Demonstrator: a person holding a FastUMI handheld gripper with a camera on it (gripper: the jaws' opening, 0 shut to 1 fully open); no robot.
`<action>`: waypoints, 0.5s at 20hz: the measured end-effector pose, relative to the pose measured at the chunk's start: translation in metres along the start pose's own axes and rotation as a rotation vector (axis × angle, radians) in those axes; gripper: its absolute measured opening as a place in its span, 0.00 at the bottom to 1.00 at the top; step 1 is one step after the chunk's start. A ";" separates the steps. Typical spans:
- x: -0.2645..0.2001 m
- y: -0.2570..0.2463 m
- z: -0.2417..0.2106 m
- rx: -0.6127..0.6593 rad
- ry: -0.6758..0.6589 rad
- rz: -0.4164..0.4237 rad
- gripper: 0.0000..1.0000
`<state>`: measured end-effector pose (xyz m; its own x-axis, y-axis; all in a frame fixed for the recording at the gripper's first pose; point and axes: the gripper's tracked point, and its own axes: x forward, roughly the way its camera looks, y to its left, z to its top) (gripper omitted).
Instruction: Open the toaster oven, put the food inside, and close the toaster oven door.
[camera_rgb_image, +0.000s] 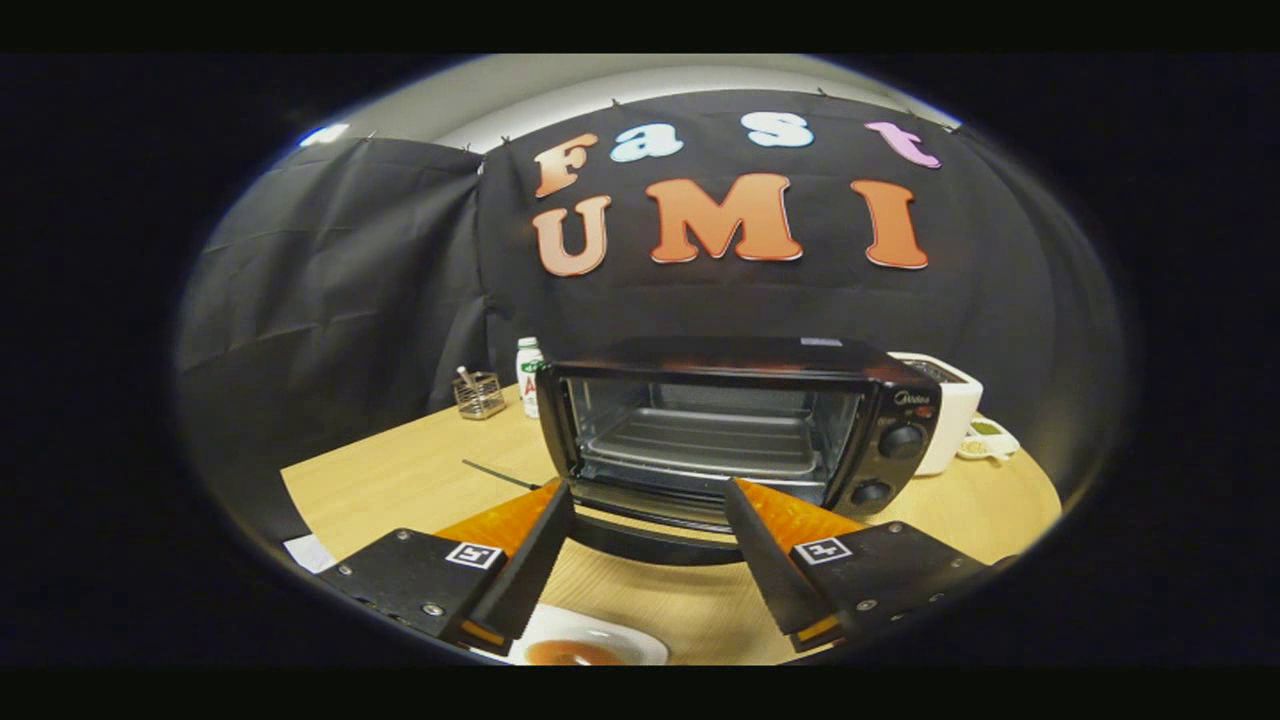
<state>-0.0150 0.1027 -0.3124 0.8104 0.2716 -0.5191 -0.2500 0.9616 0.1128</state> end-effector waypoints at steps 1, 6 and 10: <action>-0.002 0.002 -0.008 0.005 0.020 0.010 0.91; -0.007 -0.001 -0.047 0.080 0.110 0.033 0.89; -0.004 -0.010 -0.080 0.119 0.203 0.021 0.86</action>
<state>-0.0578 0.0888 -0.3792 0.6797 0.2902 -0.6736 -0.1921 0.9568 0.2184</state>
